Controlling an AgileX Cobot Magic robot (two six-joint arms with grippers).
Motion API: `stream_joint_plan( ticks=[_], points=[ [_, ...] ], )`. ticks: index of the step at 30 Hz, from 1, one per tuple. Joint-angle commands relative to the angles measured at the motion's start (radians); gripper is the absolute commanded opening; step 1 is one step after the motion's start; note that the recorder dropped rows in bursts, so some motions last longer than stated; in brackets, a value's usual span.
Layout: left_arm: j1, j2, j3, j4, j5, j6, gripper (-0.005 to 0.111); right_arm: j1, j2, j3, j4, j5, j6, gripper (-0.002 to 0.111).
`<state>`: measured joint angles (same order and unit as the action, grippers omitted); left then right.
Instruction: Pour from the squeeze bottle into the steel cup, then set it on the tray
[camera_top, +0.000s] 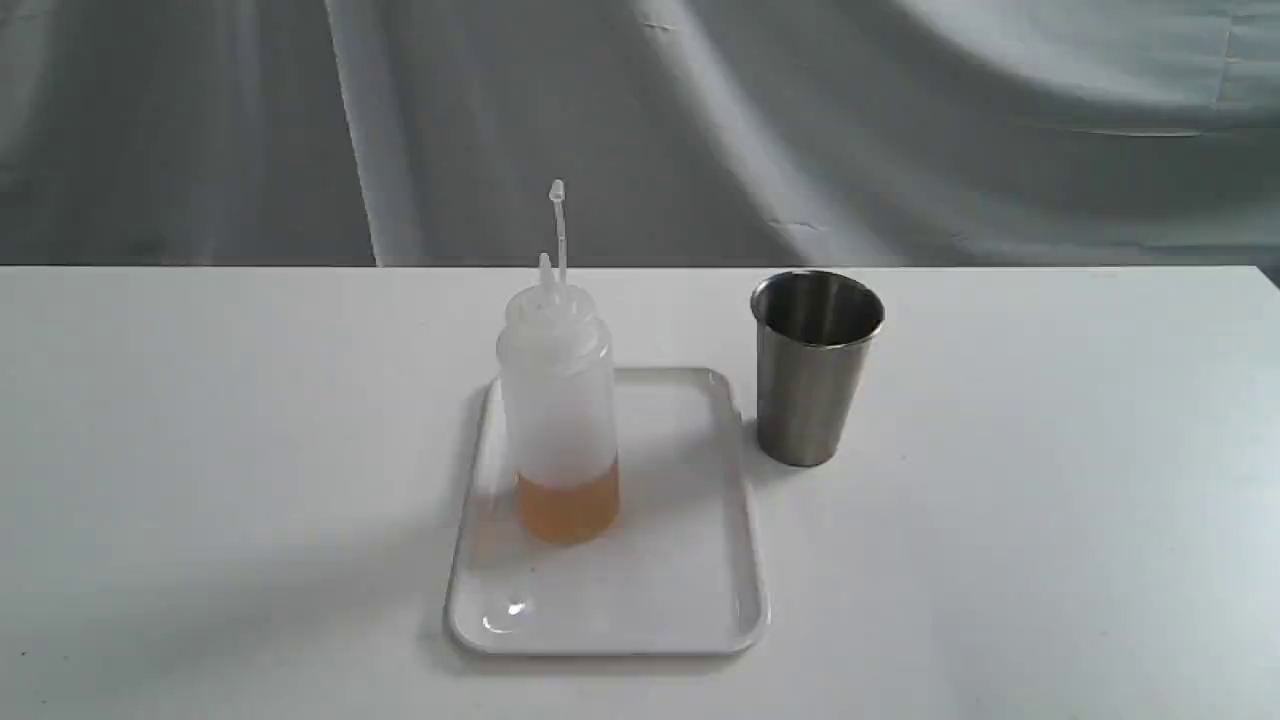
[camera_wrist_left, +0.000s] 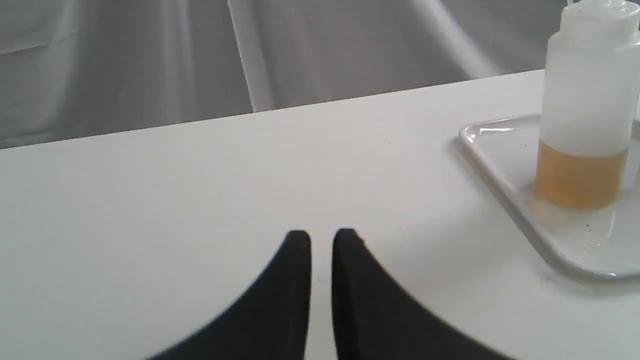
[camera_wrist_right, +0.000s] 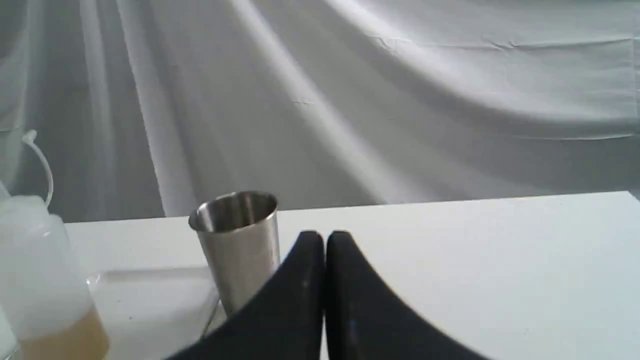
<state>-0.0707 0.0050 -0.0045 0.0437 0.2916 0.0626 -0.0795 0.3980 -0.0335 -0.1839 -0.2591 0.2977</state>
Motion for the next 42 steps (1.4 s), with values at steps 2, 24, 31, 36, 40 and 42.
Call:
stream_joint_plan(
  ticks=[2,24,31,36,40,42],
  points=[
    [-0.003,-0.005,0.004,0.001,-0.007,-0.002,0.008,-0.005,-0.083,0.034,-0.007,-0.013,-0.005,0.000],
    [-0.003,-0.005,0.004,0.001,-0.007,-0.002,0.008,-0.183,-0.398,0.034,-0.007,0.540,-0.036,0.000],
    [-0.003,-0.005,0.004,0.001,-0.007,-0.002,0.008,-0.183,-0.398,0.034,-0.005,0.623,-0.036,0.000],
    [-0.003,-0.005,0.004,0.001,-0.007,-0.002,0.008,-0.183,-0.398,0.034,-0.005,0.623,-0.036,0.000],
    [-0.003,-0.005,0.004,0.001,-0.007,-0.002,0.008,-0.183,-0.398,0.034,-0.005,0.623,-0.036,0.000],
    [-0.003,-0.005,0.004,0.001,-0.007,-0.002,0.008,-0.183,-0.398,0.034,-0.005,0.623,-0.036,0.000]
  ],
)
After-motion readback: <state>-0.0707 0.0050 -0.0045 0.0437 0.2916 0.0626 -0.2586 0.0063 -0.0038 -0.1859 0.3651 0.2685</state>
